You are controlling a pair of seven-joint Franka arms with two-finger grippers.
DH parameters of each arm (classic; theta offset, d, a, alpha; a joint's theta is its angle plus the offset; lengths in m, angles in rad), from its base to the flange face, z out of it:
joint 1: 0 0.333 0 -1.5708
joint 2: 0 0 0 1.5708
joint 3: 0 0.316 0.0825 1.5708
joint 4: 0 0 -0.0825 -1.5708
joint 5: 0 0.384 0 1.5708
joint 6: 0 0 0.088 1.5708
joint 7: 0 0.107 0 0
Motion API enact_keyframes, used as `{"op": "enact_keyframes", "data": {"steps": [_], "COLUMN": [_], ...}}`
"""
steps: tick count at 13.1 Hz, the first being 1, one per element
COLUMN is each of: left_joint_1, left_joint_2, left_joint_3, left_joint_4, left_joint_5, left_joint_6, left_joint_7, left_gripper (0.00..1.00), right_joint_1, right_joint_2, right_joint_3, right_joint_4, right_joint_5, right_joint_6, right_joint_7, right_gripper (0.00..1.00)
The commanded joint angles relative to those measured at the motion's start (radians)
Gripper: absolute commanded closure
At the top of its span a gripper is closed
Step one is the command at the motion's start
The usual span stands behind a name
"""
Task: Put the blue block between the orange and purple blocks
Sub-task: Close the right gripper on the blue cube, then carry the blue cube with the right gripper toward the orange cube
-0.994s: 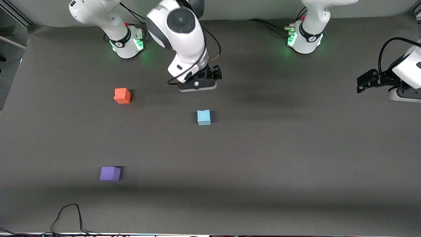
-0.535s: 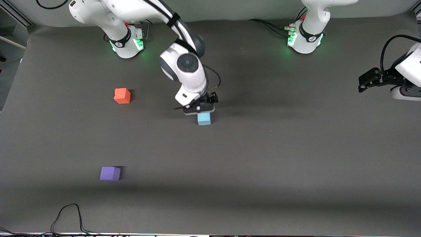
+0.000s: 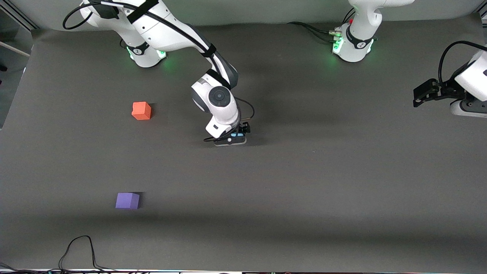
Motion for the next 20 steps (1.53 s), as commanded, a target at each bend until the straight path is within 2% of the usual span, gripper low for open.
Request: {"op": "enact_keyframes", "data": {"steps": [1,2,4,6,7,10,13,17,20], "left_joint_1": [-0.008,-0.008,-0.009,-0.043,-0.060,-0.059,-0.052,-0.051,-0.049], "left_joint_2": [0.005,0.005,0.005,0.007,0.007,0.005,0.005,0.005,0.005], "left_joint_3": [0.004,0.003,0.003,0.021,0.047,0.050,0.050,0.050,0.050], "left_joint_4": [0.010,0.007,0.007,0.007,0.006,0.007,0.006,0.002,0.002], "left_joint_5": [-0.002,-0.002,-0.002,-0.002,-0.002,-0.002,-0.001,-0.002,-0.002], "left_joint_6": [-0.017,-0.015,-0.014,-0.011,-0.006,-0.008,-0.009,-0.009,-0.011], "left_joint_7": [0.017,0.017,0.017,0.017,0.017,0.017,0.019,0.024,0.024], "left_gripper": [0.00,0.00,0.00,0.00,0.00,0.00,0.00,0.00,0.00], "right_joint_1": [-0.004,-0.006,-0.023,-0.055,-0.063,-0.131,-0.227,-0.328,-0.369], "right_joint_2": [-0.002,-0.008,-0.056,-0.158,-0.204,-0.323,-0.387,-0.456,-0.490], "right_joint_3": [0.001,0.001,0.001,0.001,0.000,-0.004,-0.005,-0.014,-0.092], "right_joint_4": [0.015,0.017,0.020,0.050,0.095,0.283,0.431,0.451,0.396], "right_joint_5": [-0.008,-0.005,-0.003,-0.003,0.006,0.098,0.107,0.109,0.109], "right_joint_6": [-0.004,-0.010,-0.062,-0.227,-0.327,-0.630,-0.809,-0.869,-0.869], "right_joint_7": [0.004,0.007,-0.001,-0.016,-0.016,-0.125,-0.180,-0.255,-0.360], "right_gripper": [0.41,0.47,0.51,0.51,0.51,0.51,0.51,0.51,0.50]}}
